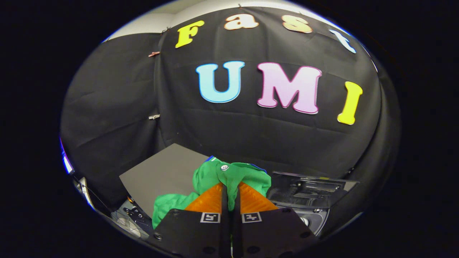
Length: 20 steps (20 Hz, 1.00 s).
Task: Put the clothes into the washing machine and then close the washing machine lid.
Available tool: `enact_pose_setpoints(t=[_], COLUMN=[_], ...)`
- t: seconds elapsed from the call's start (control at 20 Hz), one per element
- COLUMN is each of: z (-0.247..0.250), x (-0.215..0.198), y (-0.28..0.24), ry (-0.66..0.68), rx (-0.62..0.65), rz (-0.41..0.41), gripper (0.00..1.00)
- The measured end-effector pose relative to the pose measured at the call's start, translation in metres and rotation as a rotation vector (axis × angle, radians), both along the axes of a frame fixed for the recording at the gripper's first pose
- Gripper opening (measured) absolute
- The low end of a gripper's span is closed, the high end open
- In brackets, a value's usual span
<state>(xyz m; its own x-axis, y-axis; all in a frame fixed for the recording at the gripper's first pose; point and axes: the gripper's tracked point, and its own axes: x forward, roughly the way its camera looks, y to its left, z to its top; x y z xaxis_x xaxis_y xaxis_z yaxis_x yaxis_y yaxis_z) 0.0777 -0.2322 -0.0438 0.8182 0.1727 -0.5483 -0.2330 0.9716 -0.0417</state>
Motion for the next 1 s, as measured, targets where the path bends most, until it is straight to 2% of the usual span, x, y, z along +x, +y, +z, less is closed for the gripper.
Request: enact_pose_setpoints(t=[0.2, 0.35, 0.5, 0.7, 1.0], z=[0.011, 0.014, 0.018, 0.015, -0.020], x=[0.002, 0.001, 0.012, 0.023, 0.037], y=[-0.079, -0.118, -0.156, -0.182, -0.222], ry=[-0.002, 0.019, -0.018, -0.078, -0.056], rx=[0.055, 0.101, 0.073, 0.071, 0.037], rz=[-0.034, -0.043, -0.057, -0.074, -0.144], gripper=[0.07, 0.07, 0.07, 0.05, 0.05])
